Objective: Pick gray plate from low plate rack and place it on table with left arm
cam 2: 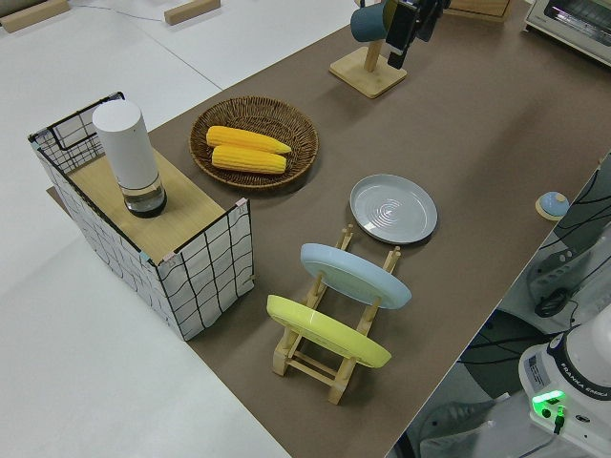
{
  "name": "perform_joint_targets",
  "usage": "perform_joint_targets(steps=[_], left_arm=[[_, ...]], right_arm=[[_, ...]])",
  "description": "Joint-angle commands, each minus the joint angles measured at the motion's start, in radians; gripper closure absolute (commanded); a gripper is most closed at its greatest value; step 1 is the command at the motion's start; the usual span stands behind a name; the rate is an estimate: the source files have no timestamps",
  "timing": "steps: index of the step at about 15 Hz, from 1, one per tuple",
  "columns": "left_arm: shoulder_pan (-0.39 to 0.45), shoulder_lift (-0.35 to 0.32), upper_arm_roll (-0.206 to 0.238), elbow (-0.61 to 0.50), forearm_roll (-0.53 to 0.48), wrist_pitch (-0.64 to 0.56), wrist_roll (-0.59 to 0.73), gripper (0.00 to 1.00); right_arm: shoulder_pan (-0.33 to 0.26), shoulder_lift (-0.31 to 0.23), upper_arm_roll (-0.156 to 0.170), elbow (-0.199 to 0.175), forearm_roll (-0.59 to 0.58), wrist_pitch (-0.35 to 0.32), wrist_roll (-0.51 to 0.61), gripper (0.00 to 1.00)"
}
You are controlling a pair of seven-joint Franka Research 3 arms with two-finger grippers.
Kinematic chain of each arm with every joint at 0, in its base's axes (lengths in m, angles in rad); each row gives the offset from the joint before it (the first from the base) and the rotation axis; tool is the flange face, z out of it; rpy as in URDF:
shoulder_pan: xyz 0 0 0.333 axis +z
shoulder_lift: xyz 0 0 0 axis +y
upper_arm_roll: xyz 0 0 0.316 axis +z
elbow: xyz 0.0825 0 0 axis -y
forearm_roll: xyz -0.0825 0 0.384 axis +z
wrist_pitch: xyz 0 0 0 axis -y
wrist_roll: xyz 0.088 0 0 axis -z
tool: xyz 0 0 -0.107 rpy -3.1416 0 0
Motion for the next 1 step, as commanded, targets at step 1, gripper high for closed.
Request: perform_joint_targets(steps=[1], left_arm=[[0.012,0.014,-0.014,0.02,-0.004,-0.022,0.025,0.01]], right_arm=[[-0.025,-0.002,0.018,0.007,0.019,-0.016,0.009,0.011]])
